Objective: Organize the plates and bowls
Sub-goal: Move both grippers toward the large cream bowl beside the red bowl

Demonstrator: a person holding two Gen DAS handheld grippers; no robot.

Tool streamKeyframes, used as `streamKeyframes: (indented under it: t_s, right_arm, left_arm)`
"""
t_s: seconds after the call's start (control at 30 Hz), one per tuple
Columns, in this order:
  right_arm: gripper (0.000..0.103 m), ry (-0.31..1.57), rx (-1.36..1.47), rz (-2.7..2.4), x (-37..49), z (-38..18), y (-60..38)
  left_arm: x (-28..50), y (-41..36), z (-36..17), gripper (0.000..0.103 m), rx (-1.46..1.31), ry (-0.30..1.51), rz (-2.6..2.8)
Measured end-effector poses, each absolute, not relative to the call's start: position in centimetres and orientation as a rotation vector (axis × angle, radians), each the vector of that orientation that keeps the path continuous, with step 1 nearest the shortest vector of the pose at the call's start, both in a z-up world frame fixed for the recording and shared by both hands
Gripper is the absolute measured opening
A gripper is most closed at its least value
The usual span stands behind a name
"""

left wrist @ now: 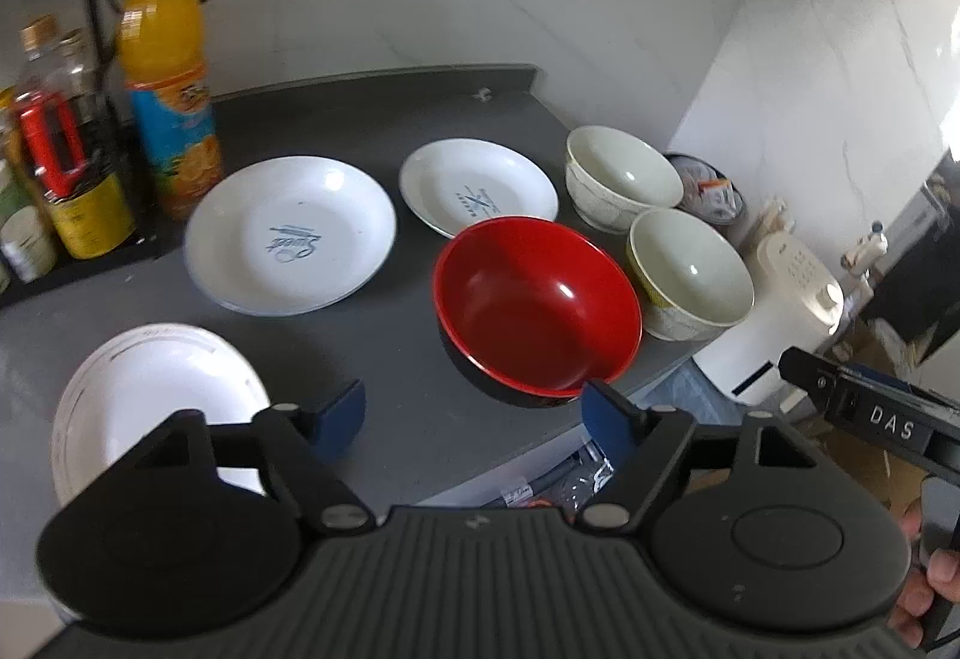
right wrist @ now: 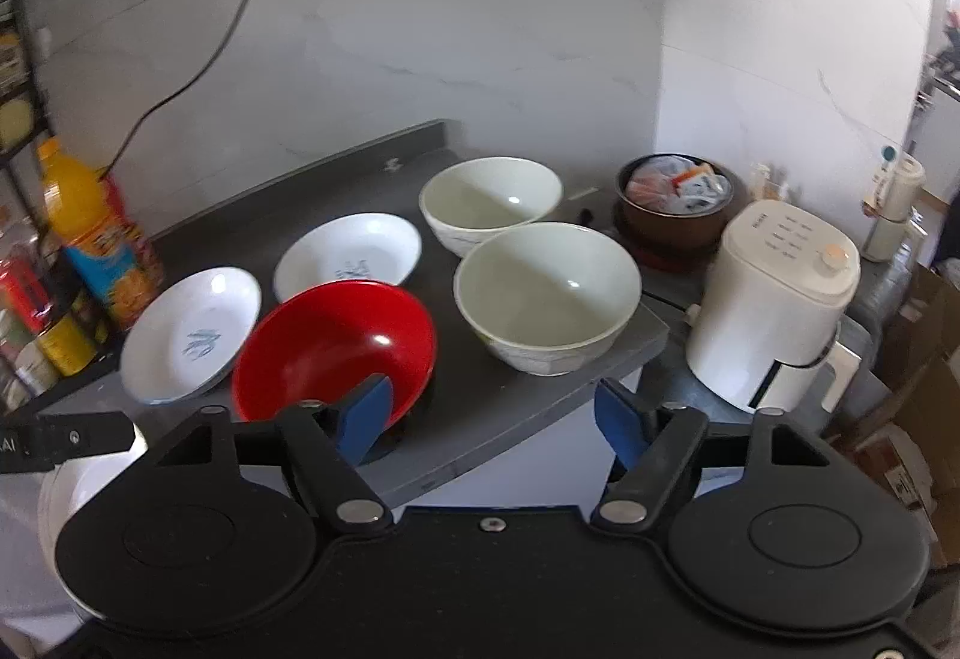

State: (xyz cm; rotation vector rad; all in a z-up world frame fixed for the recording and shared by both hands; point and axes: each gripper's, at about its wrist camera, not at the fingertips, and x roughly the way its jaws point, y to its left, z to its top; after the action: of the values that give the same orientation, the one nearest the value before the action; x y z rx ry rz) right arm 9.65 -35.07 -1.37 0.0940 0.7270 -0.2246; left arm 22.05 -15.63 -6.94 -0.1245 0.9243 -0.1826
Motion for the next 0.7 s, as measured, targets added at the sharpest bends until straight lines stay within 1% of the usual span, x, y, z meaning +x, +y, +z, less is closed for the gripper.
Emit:
streamKeyframes:
  t_s: [0.3,0.4,0.5,0.53,0.6,0.7]
  right_arm:
    - [0.065,0.717,0.131,-0.319,10.8,-2.2,-35.9]
    - [0.061,0.717,0.142,-0.330,11.3,-2.5,-36.4]
    - [0.060,0.719,0.156,-0.339,11.8,-2.8,-37.4]
    - [0.058,0.719,0.161,-0.338,12.1,-2.9,-37.8]
    - [0.054,0.723,0.173,-0.337,12.7,-3.3,-38.8]
    - [0.053,0.730,0.190,-0.325,13.7,-3.8,-40.6]
  left_arm:
    - [25.5,-17.5,-7.8,0.070,-0.062,0.935,-0.293]
    - [26.6,-18.2,-8.1,0.069,-0.052,0.946,-0.306]
    - [27.6,-19.1,-8.4,0.068,-0.041,0.949,-0.320]
    - [28.0,-19.4,-8.5,0.068,-0.038,0.952,-0.321]
    - [28.8,-20.1,-8.9,0.064,-0.035,0.958,-0.320]
    - [30.2,-21.5,-9.4,0.057,-0.038,0.969,-0.311]
